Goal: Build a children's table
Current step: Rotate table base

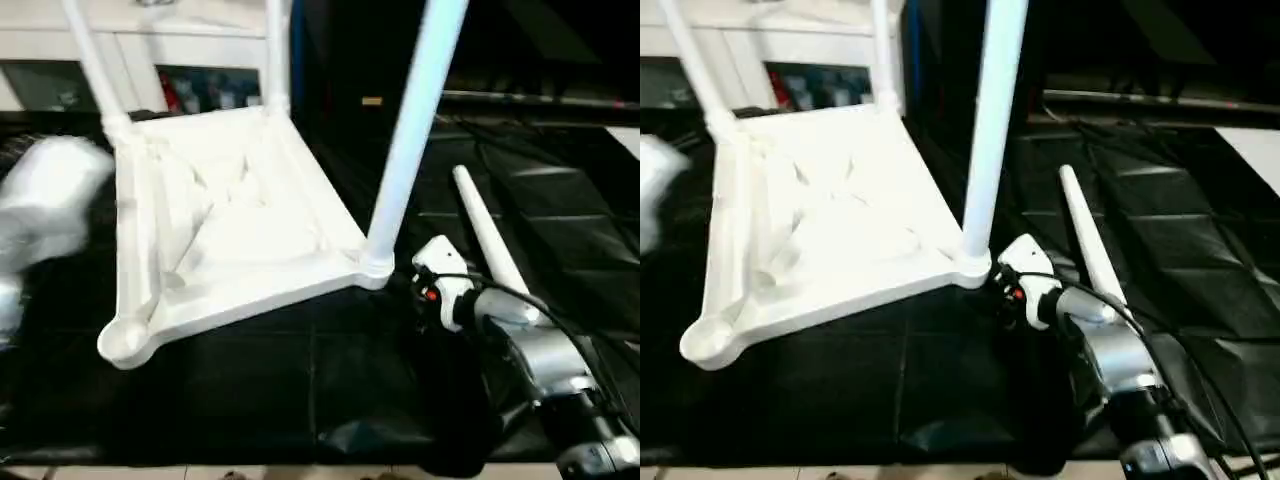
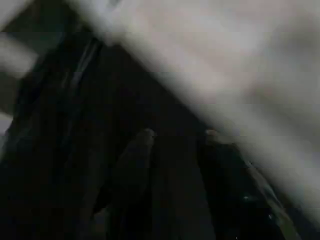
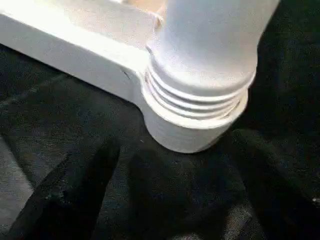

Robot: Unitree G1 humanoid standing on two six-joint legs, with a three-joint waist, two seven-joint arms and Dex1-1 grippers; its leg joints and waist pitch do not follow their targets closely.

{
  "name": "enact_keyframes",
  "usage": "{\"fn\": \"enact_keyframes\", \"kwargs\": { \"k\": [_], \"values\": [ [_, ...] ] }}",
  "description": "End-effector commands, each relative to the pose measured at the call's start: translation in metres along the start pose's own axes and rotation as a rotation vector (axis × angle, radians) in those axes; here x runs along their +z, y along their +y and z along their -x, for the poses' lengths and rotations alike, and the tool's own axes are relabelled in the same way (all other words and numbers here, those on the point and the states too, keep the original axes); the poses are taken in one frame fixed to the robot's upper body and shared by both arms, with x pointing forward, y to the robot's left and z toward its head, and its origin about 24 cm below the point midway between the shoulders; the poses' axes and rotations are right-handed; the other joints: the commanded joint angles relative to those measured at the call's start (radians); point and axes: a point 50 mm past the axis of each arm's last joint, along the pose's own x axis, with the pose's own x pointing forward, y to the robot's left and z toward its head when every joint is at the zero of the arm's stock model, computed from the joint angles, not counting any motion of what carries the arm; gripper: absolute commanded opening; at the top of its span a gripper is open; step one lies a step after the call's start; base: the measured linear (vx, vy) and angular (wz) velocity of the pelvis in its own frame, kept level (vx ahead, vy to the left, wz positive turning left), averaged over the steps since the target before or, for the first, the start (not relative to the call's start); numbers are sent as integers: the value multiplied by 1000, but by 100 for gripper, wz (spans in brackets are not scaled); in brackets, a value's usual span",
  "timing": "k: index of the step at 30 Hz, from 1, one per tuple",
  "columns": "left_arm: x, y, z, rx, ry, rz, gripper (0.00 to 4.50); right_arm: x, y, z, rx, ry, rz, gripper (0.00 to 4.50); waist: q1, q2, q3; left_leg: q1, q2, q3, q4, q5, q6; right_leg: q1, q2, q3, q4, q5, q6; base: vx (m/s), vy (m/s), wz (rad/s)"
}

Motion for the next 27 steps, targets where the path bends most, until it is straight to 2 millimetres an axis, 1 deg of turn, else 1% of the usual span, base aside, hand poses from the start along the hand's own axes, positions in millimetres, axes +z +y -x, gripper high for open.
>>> {"fn": "enact_keyframes", "kwargs": {
  "k": [1, 2, 3, 4, 5, 6, 7, 8, 9, 10, 11, 12, 13, 15, 18, 19, 20, 21, 22, 23, 24, 25, 26, 27],
  "values": [
    [-12, -11, -7, -4, 55, -31, 156, 6, -3, 0, -15, -8, 16, 395, 7, 16, -59, 26, 41, -23, -74, -258, 2, 29, -49, 46, -65, -225, -218, 0, 0, 0],
    [-12, -11, -7, -4, 55, -31, 156, 6, -3, 0, -15, -8, 16, 395, 10, 16, -58, 25, 41, -22, -75, -258, 1, 29, -49, 47, -65, -224, -220, 0, 0, 0],
    [-17, -17, -10, -16, 72, -28, 156, 7, -4, -1, -16, -9, 17, 395, 17, 17, -60, 25, 41, -22, -76, -256, -3, 32, -51, 47, -63, -211, -224, 0, 0, 0],
    [-29, -30, -18, -52, 107, -3, 156, 7, -4, -1, -16, -10, 20, 395, 20, 14, -58, 23, 40, -22, -77, -266, -5, 32, -50, 47, -64, -211, -224, 0, 0, 0],
    [-34, -34, -21, -61, 119, -10, 156, 8, -4, -1, -17, -10, 20, 395, 20, 13, -57, 23, 39, -23, -77, -275, -7, 33, -51, 47, -65, -222, -221, 0, 0, 0],
    [-44, -42, -28, -78, 144, -26, 156, 8, -4, -2, -19, -11, 23, 395, 22, 16, -59, 22, 37, -24, -76, -284, -9, 35, -53, 47, -67, -237, -213, 0, 0, 0],
    [-46, -44, -29, -81, 149, -30, 156, 8, -4, -2, -20, -12, 24, 395, 20, 12, -59, 21, 37, -25, -77, -292, -8, 36, -53, 47, -69, -246, -204, 0, 0, 0],
    [-51, -49, -33, -96, 150, -43, 156, 9, -5, -1, -27, -15, 25, 395, 22, 12, -61, 22, 37, -26, -77, -291, -8, 36, -55, 47, -68, -248, -203, 0, 0, 0],
    [-53, -51, -35, -101, 147, -33, 156, 9, -6, -1, -33, -18, 24, 395, 21, 12, -60, 20, 36, -26, -76, -290, -6, 35, -54, 47, -71, -256, -198, 0, 0, 0],
    [-53, -55, -39, -116, 127, -23, 156, 10, -11, 2, -64, -32, 23, 395, 22, 15, -61, 21, 38, -28, -78, -295, -11, 37, -56, 46, -72, -257, -197, 0, 0, 0],
    [-53, -58, -41, -132, 127, -7, 156, 11, -14, 5, -81, -44, 17, 395, 22, 13, -59, 24, 37, -26, -77, -302, -11, 33, -54, 46, -74, -264, -195, 0, 0, 0],
    [-53, -60, -42, -140, 127, -5, 156, 12, -16, 7, -90, -49, 13, 395, 20, 12, -60, 25, 36, -26, -76, -306, -11, 34, -54, 47, -73, -266, -195, 0, 0, 0],
    [-53, -63, -43, -159, 128, -4, 156, 12, -20, 11, -111, -55, 7, 395, 21, 13, -59, 23, 38, -27, -78, -303, -13, 36, -56, 47, -72, -268, -197, 0, 0, 0],
    [-53, -70, -45, -195, 133, 4, 156, 10, -28, 18, -151, -47, -1, 395, 25, 18, -59, 28, 38, -26, -76, -304, -15, 32, -54, 47, -72, -263, -203, 0, 0, 0],
    [-54, -81, -45, -267, 137, -2, 156, 7, -38, 27, -202, -24, -6, 395, 27, 15, -60, 25, 38, -26, -76, -291, -13, 36, -54, 47, -69, -243, -207, 0, 0, 0],
    [-53, -86, -44, -308, 131, 1, 156, 5, -41, 30, -220, -14, -6, 395, 28, 17, -59, 25, 38, -25, -75, -290, -10, 36, -55, 47, -70, -250, -209, 0, 0, 0],
    [-49, -93, -43, -356, 112, 8, 156, 4, -45, 35, -245, -1, -4, 395, 29, 16, -60, 25, 38, -25, -75, -288, -9, 37, -56, 47, -70, -254, -210, 0, 0, 0],
    [-48, -95, -43, -367, 107, 11, 156, 3, -46, 36, -251, 2, -3, 395, 29, 15, -60, 24, 38, -24, -74, -283, -7, 38, -56, 47, -71, -255, -213, 0, 0, 0],
    [-39, -108, -42, -438, 60, 34, 156, 1, -53, 42, -305, 21, -7, 395, 31, 20, -59, 25, 38, -23, -74, -282, -8, 37, -58, 48, -71, -261, -215, 0, 0, 0],
    [-35, -112, -41, -459, 44, 41, 156, 1, -55, 44, -322, 26, -8, 395, 30, 18, -59, 23, 38, -23, -73, -279, -6, 39, -57, 47, -72, -262, -216, 0, 0, 0],
    [-35, -112, -41, -459, 44, 41, 156, 1, -55, 44, -322, 26, -8, 395, 31, 17, -59, 23, 38, -23, -73, -278, -7, 38, -57, 47, -72, -265, -215, 0, 0, 0],
    [-27, -124, -41, -507, 17, 44, 156, 1, -60, 47, -376, 37, -7, 395, 32, 18, -60, 24, 37, -22, -72, -280, -3, 38, -56, 47, -74, -282, -208, 0, 0, 0],
    [-27, -124, -41, -507, 17, 44, 156, 1, -60, 47, -376, 37, -7, 395, 33, 17, -60, 23, 36, -21, -72, -275, -1, 38, -55, 46, -75, -284, -205, 0, 0, 0],
    [-27, -124, -41, -507, 17, 44, 156, 1, -60, 47, -376, 37, -7, 395, 36, 17, -60, 25, 35, -21, -71, -276, 2, 36, -55, 46, -77, -296, -200, 0, 0, 0]
  ]
}}
